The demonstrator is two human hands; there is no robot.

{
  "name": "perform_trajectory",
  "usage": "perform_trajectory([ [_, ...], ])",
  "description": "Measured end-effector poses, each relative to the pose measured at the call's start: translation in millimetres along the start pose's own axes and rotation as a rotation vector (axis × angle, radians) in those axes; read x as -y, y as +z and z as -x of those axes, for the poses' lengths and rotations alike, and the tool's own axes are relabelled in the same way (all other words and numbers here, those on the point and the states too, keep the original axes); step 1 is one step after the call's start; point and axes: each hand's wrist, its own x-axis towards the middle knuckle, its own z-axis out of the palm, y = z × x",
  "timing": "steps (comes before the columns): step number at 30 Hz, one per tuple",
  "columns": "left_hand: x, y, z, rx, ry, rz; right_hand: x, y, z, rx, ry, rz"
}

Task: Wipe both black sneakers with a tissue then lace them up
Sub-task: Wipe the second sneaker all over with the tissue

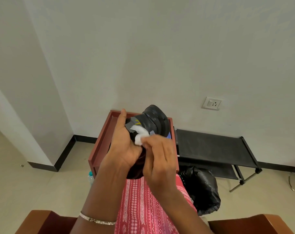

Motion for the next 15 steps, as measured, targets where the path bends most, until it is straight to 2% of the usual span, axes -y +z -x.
perform_trajectory([
  [3,11,5,9,0.036,0.018,0.020,3,-1,-31,0.005,0.089,0.034],
  [6,15,8,15,0.069,0.042,0.041,1,-1,-40,0.028,0.071,0.103],
  [15,5,5,10,0.007,0.050,0.004,-20,-6,13,-0.040,0.093,0.163],
])
